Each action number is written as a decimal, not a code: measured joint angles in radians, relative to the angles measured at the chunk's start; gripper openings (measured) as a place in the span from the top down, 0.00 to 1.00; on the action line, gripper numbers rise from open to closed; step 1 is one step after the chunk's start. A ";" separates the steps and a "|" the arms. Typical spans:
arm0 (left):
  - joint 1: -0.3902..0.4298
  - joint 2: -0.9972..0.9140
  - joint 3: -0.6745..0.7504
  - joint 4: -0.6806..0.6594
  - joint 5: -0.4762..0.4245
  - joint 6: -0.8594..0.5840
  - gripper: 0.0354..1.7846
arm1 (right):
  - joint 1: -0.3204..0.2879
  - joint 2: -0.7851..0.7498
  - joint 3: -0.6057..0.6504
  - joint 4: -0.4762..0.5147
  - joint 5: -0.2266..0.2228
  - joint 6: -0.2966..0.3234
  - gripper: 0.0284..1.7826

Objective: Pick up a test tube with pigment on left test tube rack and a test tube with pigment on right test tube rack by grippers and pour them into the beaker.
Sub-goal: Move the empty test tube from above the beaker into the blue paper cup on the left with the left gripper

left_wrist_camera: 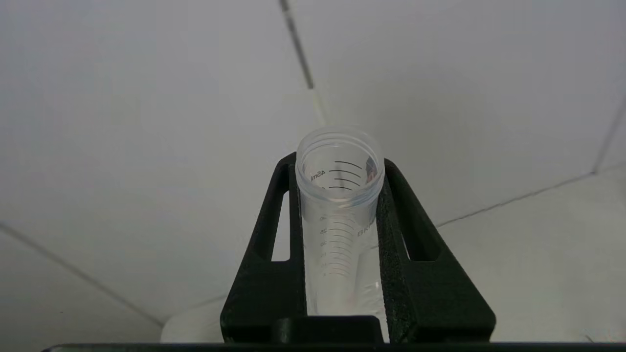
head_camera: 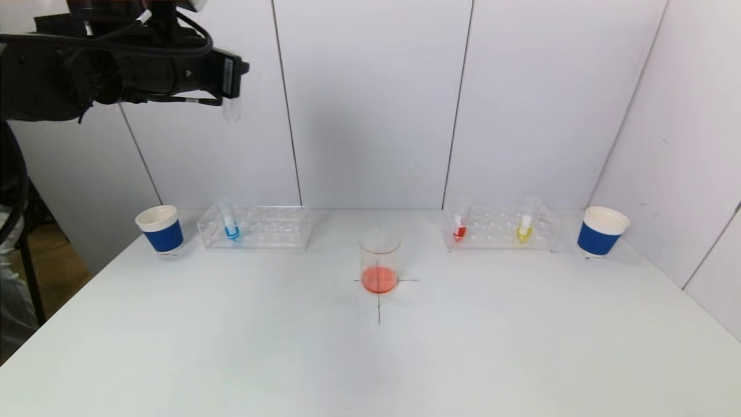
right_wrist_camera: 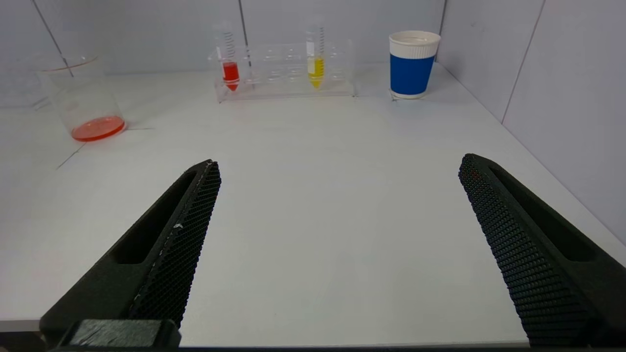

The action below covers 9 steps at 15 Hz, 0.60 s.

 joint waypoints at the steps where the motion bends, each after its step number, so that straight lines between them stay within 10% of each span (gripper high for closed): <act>1: 0.041 0.005 0.004 -0.001 0.045 -0.037 0.77 | 0.000 0.000 0.000 0.000 -0.001 0.000 0.01; 9: 0.353 0.074 0.088 -0.021 0.184 -0.210 0.77 | 0.000 0.000 0.000 0.000 0.000 0.000 0.01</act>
